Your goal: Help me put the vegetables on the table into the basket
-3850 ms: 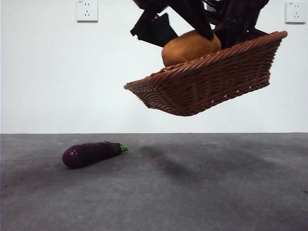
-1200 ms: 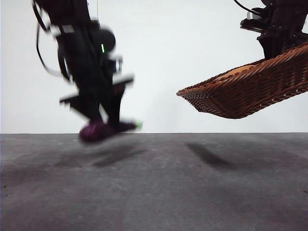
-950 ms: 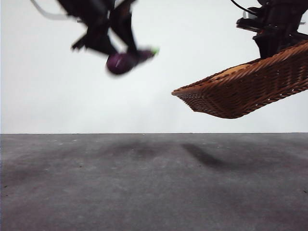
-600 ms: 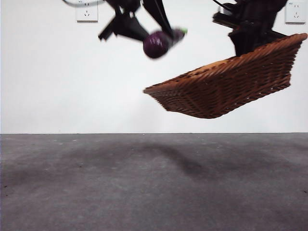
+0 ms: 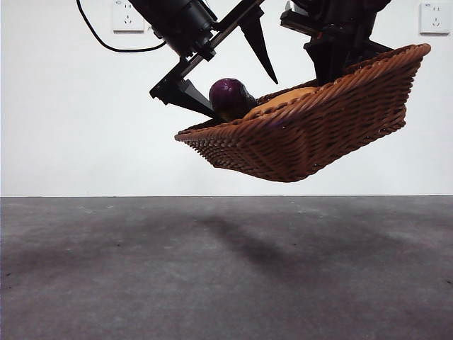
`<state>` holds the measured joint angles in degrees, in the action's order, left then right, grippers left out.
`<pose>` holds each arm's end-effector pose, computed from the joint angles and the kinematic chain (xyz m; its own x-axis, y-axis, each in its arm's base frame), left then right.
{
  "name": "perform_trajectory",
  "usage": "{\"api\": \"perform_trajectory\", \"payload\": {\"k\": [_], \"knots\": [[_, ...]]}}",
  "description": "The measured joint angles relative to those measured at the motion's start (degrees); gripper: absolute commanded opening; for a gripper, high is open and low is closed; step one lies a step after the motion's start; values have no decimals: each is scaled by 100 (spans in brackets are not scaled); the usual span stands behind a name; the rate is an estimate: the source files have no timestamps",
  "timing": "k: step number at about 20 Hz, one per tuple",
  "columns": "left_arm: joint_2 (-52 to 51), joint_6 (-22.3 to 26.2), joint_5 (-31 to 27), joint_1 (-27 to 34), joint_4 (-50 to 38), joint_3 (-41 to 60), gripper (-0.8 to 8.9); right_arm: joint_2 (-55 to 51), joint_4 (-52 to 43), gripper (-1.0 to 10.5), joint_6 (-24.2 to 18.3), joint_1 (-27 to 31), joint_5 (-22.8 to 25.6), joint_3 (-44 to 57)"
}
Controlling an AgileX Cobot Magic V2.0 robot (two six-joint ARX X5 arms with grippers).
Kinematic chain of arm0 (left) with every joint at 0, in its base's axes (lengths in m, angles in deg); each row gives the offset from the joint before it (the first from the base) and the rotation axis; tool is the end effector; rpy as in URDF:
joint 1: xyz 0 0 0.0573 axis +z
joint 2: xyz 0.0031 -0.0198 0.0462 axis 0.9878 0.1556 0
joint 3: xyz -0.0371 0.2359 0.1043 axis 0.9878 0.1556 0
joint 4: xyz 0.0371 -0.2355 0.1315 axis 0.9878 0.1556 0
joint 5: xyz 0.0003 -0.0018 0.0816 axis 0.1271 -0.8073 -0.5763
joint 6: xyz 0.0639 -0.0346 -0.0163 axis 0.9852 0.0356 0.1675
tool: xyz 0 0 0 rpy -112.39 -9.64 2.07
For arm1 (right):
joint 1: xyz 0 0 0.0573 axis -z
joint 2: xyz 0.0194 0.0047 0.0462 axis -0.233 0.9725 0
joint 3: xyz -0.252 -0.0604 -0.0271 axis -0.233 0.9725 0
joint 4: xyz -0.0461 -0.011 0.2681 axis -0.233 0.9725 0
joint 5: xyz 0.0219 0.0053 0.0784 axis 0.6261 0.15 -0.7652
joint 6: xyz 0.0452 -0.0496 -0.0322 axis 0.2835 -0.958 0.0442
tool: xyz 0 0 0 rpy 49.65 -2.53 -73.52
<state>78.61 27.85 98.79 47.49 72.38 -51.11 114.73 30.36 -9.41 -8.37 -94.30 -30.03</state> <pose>0.3504 -0.2573 0.2778 0.3563 -0.6588 -0.6626 0.3278 0.7522 -0.5717 0.3671 0.1564 0.3005 0.1848 0.2283 -0.9559 -0.3991 0.9063 0.1393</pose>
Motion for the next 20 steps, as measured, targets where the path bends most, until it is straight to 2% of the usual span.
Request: {"api": "perform_trajectory", "payload": {"k": [4, 7, 9, 12, 13, 15, 18, 19, 20], "knots": [[-308, 42, -81, 0, -127, 0, 446, 0, -2, -10, -4, 138, -11, 0], [-911, 345, -396, 0, -13, 0, 445, 0, -4, -10, -26, 389, -11, 2], [-1298, 807, -404, 0, 481, 0, 444, 17, -7, -10, -74, 629, -109, 9], [-1744, 1818, -590, 0, 1408, 0, 433, 284, -127, -10, -280, 1082, -638, 17], [-1814, 2103, -748, 0, 1718, 0, 352, 437, -225, -10, -308, 1233, -717, 17], [-1862, 2516, -1095, 0, 2426, 0, -29, 739, -463, -10, -463, 1578, -1167, 35], [-1902, 2782, -1390, -20, 2938, 0, -2, 1154, -872, -10, -866, 2107, -2712, 50], [-1917, 2824, -1388, -39, 2973, 0, -2, 1266, -973, -10, -894, 2234, -3005, 50], [-1921, 2839, -1388, -50, 3016, 0, -1, 1370, -999, -10, -914, 2330, -3014, 50]]}}
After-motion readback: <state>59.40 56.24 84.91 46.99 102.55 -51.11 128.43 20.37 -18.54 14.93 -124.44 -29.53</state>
